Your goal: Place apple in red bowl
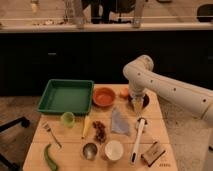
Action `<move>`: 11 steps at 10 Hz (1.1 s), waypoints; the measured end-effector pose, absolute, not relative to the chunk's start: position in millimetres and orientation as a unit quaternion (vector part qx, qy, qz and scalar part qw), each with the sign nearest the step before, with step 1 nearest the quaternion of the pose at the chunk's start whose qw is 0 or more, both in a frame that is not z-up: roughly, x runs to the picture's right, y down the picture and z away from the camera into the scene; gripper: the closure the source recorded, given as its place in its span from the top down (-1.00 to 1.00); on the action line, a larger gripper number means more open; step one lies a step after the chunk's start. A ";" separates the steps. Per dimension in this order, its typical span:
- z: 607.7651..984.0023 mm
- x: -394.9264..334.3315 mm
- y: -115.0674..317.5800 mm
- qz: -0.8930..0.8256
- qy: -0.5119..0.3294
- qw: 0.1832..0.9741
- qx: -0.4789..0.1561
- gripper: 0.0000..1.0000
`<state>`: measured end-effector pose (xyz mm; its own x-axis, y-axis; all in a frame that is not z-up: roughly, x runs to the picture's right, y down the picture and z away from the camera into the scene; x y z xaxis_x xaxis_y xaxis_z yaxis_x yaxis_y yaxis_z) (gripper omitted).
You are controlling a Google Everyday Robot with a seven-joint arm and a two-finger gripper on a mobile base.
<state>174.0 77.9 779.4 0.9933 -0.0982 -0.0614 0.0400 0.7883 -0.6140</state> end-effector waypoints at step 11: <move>806.6 141.9 54.6 -0.046 0.055 0.943 -0.326 0.60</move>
<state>141.9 54.6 806.6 0.9897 -0.1227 -0.0740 0.0507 0.7829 -0.6201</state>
